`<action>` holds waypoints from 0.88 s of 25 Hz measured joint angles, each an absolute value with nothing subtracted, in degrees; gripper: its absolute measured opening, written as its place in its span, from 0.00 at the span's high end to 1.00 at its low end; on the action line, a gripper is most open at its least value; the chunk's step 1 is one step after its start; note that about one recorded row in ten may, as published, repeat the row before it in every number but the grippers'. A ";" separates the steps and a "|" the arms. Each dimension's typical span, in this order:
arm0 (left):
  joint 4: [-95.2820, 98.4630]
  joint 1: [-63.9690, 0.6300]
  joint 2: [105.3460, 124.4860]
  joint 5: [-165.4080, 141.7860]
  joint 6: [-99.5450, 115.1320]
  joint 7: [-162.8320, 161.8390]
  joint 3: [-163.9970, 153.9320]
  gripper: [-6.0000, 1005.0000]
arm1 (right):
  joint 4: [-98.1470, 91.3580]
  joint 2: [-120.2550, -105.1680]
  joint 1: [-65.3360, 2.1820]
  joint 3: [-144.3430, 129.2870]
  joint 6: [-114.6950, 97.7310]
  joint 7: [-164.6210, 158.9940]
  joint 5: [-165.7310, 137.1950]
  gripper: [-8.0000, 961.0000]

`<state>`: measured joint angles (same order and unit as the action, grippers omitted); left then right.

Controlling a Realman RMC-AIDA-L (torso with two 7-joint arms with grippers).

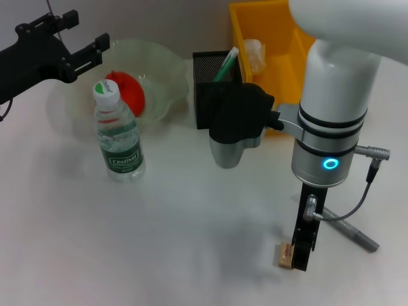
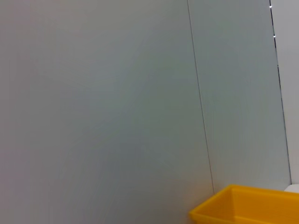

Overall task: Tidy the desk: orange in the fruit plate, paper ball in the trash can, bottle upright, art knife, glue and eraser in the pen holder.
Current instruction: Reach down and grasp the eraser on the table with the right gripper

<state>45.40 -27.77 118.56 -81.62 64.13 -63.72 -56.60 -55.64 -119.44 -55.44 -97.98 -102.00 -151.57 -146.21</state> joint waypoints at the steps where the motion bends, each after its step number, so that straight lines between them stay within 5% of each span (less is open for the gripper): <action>1: 45.41 -27.79 118.56 -81.62 64.13 -63.72 -56.63 0.32 | -55.36 -119.44 -55.56 -98.20 -101.63 -151.52 -146.32 0.28; 22: 45.35 -28.14 118.56 -81.65 64.07 -63.30 -56.79 0.32 | -52.90 -119.88 -57.38 -100.60 -96.72 -151.73 -143.38 0.28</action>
